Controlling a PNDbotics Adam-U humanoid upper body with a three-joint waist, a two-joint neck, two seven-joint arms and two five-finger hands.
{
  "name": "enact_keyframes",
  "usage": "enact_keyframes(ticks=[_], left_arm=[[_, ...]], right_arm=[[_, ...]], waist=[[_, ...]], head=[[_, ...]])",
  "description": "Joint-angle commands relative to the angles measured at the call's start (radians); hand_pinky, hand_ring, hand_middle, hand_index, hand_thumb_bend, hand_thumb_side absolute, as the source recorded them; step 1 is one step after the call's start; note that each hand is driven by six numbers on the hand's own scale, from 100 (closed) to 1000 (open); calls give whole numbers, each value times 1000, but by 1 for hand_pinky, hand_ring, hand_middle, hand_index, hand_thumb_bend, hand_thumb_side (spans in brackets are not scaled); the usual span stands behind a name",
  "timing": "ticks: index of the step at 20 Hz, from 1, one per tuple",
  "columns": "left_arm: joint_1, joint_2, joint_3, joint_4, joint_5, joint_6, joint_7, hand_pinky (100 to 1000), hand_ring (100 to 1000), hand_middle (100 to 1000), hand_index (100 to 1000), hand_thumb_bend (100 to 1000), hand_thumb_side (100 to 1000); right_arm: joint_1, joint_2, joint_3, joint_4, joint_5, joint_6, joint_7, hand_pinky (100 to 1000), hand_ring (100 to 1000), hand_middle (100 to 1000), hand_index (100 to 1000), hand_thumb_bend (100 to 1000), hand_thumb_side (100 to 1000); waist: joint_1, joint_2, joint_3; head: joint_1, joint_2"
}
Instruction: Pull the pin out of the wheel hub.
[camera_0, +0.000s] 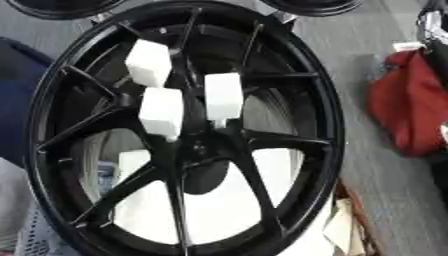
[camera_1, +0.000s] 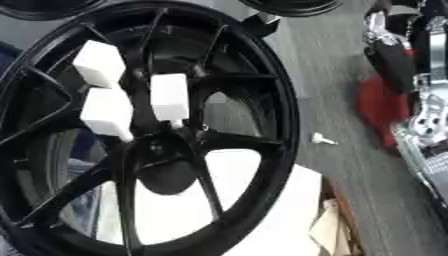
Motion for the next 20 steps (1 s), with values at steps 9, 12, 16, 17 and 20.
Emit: enact_keyframes(ticks=[9, 12, 16, 17, 20], left_arm=[[-192, -156, -102, 185, -47, 1, 0, 829, 740, 741, 848, 190, 877], [-216, -193, -107, 251, -68, 3, 0, 827, 735, 741, 848, 196, 873], [-223, -213, -108, 299, -89, 15, 0, 832, 731, 745, 859, 224, 866], [-224, -216, -108, 306, -92, 23, 0, 839, 740, 755, 869, 241, 858], [-229, -228, -108, 319, -93, 44, 0, 868, 756, 774, 891, 266, 826]], right_arm=[[-17, -23, 3, -18, -6, -2, 16, 764, 651, 732, 899, 100, 545], [-19, -19, 4, -18, -8, -4, 18, 764, 650, 731, 900, 100, 545], [-19, -16, 4, -18, -9, -5, 16, 763, 647, 729, 900, 100, 547], [-19, -14, 4, -18, -10, -5, 15, 763, 647, 729, 900, 100, 547], [-20, -11, 6, -18, -13, -7, 14, 763, 647, 729, 901, 100, 548]], waist=[[-3, -41, -7], [-3, -40, -10], [-1, -35, -10], [-1, -34, -10], [1, -30, -9]], head=[[11, -3], [18, -6], [24, -7], [25, -6], [30, -5]])
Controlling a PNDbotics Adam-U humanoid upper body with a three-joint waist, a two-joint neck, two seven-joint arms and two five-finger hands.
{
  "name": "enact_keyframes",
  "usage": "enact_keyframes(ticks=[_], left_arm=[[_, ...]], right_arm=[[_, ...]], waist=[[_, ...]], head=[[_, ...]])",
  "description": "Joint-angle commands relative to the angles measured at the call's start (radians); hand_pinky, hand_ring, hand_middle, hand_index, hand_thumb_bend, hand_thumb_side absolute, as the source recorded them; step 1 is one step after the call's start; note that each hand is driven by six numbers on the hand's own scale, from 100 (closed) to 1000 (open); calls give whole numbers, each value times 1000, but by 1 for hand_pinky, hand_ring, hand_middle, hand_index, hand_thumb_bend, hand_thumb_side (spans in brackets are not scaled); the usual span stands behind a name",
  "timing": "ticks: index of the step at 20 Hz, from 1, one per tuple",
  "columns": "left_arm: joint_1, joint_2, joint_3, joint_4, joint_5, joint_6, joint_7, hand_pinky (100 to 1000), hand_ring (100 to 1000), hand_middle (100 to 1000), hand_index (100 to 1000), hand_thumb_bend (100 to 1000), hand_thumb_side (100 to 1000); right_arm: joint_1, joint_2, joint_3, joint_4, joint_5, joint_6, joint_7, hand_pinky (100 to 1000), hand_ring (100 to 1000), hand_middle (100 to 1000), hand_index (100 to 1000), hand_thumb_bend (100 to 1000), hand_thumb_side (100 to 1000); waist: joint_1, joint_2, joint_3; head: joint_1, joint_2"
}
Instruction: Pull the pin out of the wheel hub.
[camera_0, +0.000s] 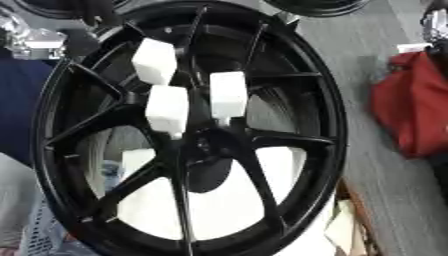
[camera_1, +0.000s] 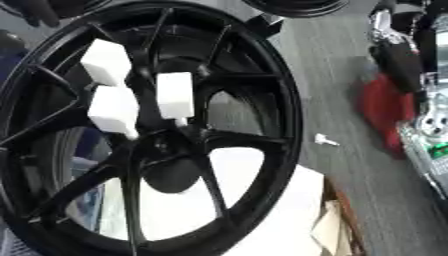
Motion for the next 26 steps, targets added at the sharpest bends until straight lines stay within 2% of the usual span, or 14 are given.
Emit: enact_keyframes(ticks=[1, 2, 3, 6, 8, 10, 21, 26], left_arm=[[-27, 2, 7, 12, 4, 24, 1, 871, 757, 775, 891, 273, 811], [-29, -1, 6, 16, 7, 30, 1, 885, 767, 777, 888, 322, 755], [-30, -4, 4, 20, 8, 35, 1, 887, 767, 777, 888, 325, 750], [-29, -14, -6, 30, 10, 45, 1, 914, 786, 784, 891, 364, 624], [-31, -20, -13, 35, 7, 45, 1, 922, 789, 782, 889, 405, 596], [-33, -27, -14, 38, 2, 42, 1, 935, 792, 785, 896, 407, 578], [-46, -71, -9, 81, -8, 67, 57, 930, 789, 800, 909, 362, 570], [-47, -79, -17, 87, 5, 79, 47, 929, 788, 800, 909, 363, 599]], right_arm=[[-11, -13, -3, -18, -5, -5, -1, 763, 646, 729, 901, 100, 548], [-12, -13, -3, -18, -6, -5, -1, 763, 646, 729, 901, 100, 548], [-12, -12, -2, -18, -6, -5, -1, 763, 646, 729, 901, 100, 548], [-15, -10, 0, -18, -8, -7, 0, 764, 645, 728, 901, 100, 548], [-17, -8, 1, -18, -9, -7, 1, 763, 645, 728, 902, 100, 549], [-17, -4, 2, -18, -12, -8, 0, 763, 644, 727, 902, 100, 551], [-22, 9, 8, -18, -24, -14, 0, 763, 637, 721, 903, 100, 554], [-25, 12, 10, -18, -29, -16, -1, 763, 634, 719, 903, 100, 556]], waist=[[0, -21, 0], [1, -20, 0], [1, -19, -1], [1, -16, -5], [2, -14, -7], [2, -12, -9], [2, 2, -25], [2, 7, -29]], head=[[6, -7], [7, -8], [7, -8], [4, -12], [3, -14], [4, -16], [16, -27], [20, -30]])
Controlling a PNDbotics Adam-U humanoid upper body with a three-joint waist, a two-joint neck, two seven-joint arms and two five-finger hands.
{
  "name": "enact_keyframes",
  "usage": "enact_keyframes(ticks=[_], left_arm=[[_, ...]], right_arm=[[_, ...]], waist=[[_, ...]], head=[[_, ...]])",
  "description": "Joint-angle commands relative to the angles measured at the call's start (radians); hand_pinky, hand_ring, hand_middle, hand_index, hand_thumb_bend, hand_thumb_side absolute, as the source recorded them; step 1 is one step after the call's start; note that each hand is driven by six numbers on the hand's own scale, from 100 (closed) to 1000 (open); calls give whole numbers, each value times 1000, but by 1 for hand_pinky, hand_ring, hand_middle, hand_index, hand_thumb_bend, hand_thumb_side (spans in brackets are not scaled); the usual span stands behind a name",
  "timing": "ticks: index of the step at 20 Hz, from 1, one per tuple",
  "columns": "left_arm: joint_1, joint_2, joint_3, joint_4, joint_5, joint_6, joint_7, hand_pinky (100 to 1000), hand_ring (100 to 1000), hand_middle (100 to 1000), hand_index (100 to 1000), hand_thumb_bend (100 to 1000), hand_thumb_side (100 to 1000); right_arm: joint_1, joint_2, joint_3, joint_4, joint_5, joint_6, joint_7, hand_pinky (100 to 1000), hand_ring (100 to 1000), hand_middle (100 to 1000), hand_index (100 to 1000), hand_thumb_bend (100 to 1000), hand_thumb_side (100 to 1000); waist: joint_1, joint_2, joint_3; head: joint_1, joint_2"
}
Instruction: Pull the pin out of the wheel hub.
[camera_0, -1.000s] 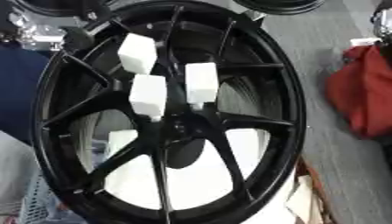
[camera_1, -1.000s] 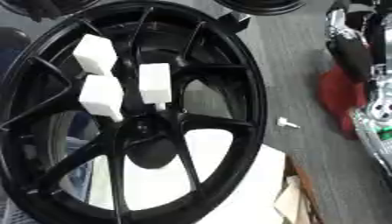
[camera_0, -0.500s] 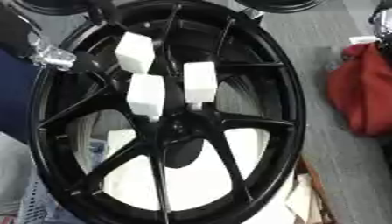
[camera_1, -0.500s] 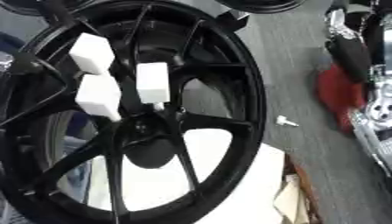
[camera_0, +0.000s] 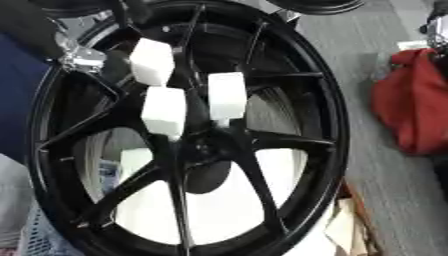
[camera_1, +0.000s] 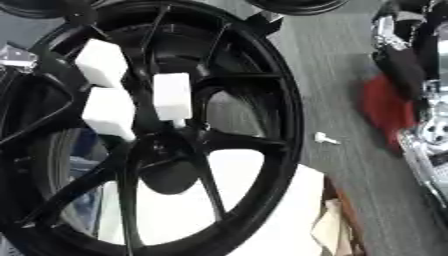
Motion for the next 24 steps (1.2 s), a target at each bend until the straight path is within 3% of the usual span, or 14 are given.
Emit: enact_keyframes(ticks=[1, 16, 24], left_arm=[[-23, 10, 4, -1, 10, 9, -13, 930, 789, 801, 910, 364, 604], [-20, 2, -19, 9, -2, -2, -51, 930, 803, 812, 912, 385, 595], [-17, -4, -42, 21, -41, -55, -51, 926, 821, 836, 902, 285, 493]], right_arm=[[-10, -12, -6, -18, -11, -5, -3, 763, 634, 719, 904, 100, 556], [-18, 0, -2, -18, -22, -14, -14, 763, 633, 717, 904, 100, 559], [-25, 10, 2, -18, -28, -18, -19, 762, 631, 716, 905, 100, 555]], waist=[[0, -16, -3], [4, -3, -11], [11, 6, -14]], head=[[6, -13], [3, -27], [12, -33]])
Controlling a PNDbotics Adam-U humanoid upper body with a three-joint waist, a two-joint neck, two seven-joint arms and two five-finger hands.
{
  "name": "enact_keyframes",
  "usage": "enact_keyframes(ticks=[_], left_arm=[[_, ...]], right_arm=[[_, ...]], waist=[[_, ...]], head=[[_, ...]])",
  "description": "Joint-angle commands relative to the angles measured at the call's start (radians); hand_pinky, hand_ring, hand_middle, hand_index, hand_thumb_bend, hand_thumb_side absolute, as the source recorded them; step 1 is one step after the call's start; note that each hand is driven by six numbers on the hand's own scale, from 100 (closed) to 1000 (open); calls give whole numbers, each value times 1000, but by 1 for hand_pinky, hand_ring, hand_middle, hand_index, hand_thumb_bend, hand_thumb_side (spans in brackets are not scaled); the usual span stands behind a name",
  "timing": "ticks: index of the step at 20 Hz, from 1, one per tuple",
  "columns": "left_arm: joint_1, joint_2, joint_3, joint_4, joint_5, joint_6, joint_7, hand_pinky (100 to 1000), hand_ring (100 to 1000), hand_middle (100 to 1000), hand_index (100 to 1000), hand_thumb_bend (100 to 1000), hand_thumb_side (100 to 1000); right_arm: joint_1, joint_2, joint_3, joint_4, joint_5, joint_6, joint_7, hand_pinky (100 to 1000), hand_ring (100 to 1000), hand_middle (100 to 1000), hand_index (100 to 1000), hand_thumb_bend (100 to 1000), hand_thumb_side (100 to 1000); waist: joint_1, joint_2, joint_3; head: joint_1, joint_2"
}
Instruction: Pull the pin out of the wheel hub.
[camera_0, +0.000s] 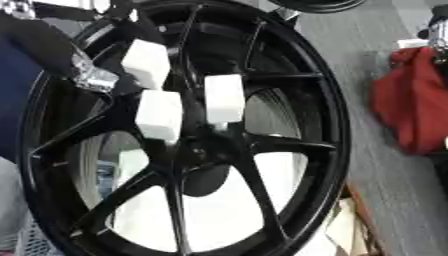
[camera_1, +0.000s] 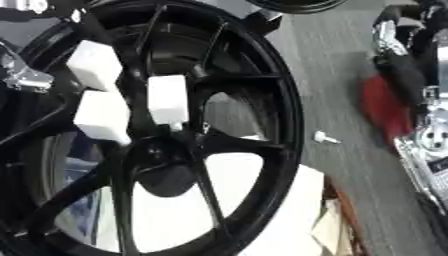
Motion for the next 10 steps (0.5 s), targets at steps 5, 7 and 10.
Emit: enact_keyframes(ticks=[5, 7, 10], left_arm=[[-17, 1, -1, 12, -9, -54, 0, 909, 807, 808, 876, 221, 428], [-17, 1, -4, 14, -13, -65, 0, 888, 787, 761, 859, 196, 404], [-17, 1, -5, 14, -22, -73, 0, 872, 762, 713, 853, 175, 372]], right_arm=[[-9, -7, 0, -18, -7, -4, -5, 763, 631, 716, 905, 100, 566], [-8, -4, 0, -18, -8, -6, -7, 762, 631, 716, 905, 100, 568], [-7, 1, 0, -18, -9, -8, -11, 762, 630, 716, 904, 100, 569]], waist=[[3, -14, -7], [4, -12, -7], [6, -11, -7]], head=[[8, -20], [8, -20], [9, -21]])
